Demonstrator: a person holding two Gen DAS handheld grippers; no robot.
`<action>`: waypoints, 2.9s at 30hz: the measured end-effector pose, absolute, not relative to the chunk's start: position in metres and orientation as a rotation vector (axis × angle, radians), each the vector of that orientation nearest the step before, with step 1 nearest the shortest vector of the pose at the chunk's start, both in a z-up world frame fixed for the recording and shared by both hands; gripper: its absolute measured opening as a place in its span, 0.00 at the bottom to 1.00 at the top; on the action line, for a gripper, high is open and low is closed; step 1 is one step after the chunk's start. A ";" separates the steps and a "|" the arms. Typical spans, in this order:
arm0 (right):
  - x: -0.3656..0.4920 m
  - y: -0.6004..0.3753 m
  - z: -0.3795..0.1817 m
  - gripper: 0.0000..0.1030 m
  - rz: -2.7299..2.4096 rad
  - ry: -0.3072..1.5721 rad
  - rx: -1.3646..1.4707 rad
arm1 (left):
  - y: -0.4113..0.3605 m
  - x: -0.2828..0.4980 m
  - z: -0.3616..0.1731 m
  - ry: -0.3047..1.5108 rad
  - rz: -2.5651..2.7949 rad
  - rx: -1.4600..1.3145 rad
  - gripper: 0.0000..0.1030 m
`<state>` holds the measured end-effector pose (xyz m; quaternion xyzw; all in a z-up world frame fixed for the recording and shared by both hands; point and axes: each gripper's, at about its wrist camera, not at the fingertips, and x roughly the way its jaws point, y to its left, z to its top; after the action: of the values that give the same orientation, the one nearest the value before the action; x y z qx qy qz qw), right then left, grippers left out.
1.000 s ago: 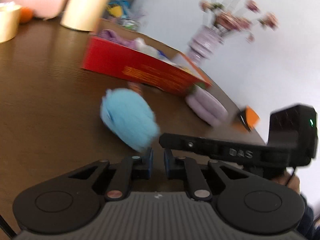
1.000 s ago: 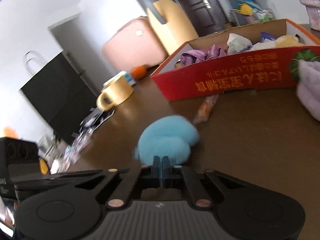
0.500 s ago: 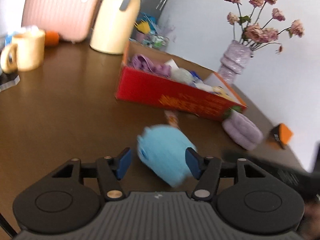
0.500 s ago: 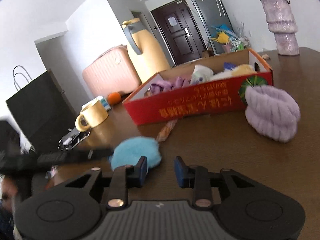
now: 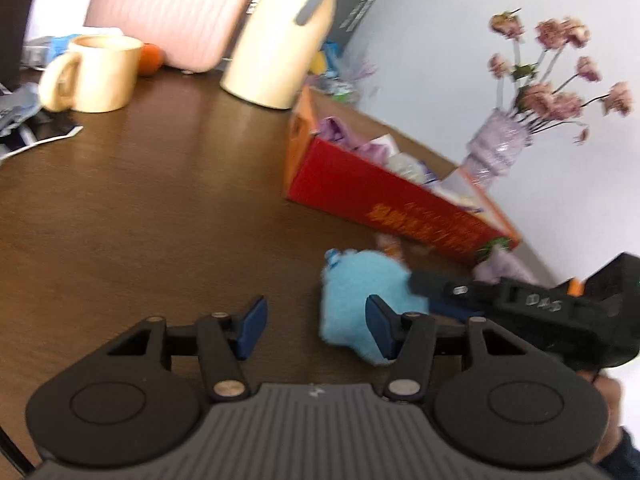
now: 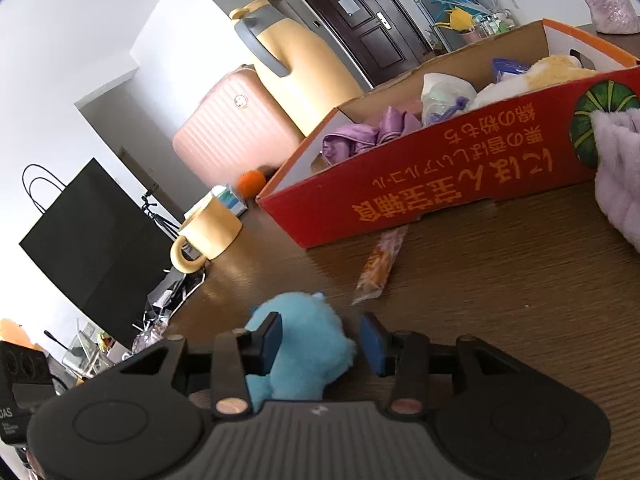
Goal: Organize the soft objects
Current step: 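Grasp the light-blue plush with the left tool, then carry the plush into the box and open the left tool, then move both tools back toward the lilac fluffy headband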
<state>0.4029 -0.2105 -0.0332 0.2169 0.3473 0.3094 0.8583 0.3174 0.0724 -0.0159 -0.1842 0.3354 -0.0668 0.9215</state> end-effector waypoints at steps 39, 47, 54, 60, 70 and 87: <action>0.429 -0.259 0.076 0.26 0.597 0.504 0.410 | -0.006 0.376 0.072 0.524 -0.453 -0.301 0.30; 0.579 -0.199 0.048 0.26 0.676 0.765 0.515 | 0.041 0.492 0.077 0.611 -0.267 -0.273 0.30; 0.597 -0.159 -0.002 0.16 0.690 0.952 0.423 | 0.037 0.513 0.054 0.649 -0.194 -0.079 0.13; 0.575 -0.157 0.015 0.25 0.505 0.877 0.076 | 0.008 0.514 0.028 0.670 -0.136 0.098 0.12; 0.542 -0.199 0.088 0.47 0.485 0.723 0.090 | 0.006 0.498 0.056 0.630 -0.135 0.067 0.35; 0.351 -0.265 0.098 0.72 0.335 0.348 0.035 | -0.005 0.335 0.110 0.329 -0.010 0.016 0.79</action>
<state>0.3506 -0.2651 0.0976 0.0171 0.1725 0.1661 0.9708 0.3347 -0.0052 0.1096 0.0080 0.1637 -0.0049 0.9865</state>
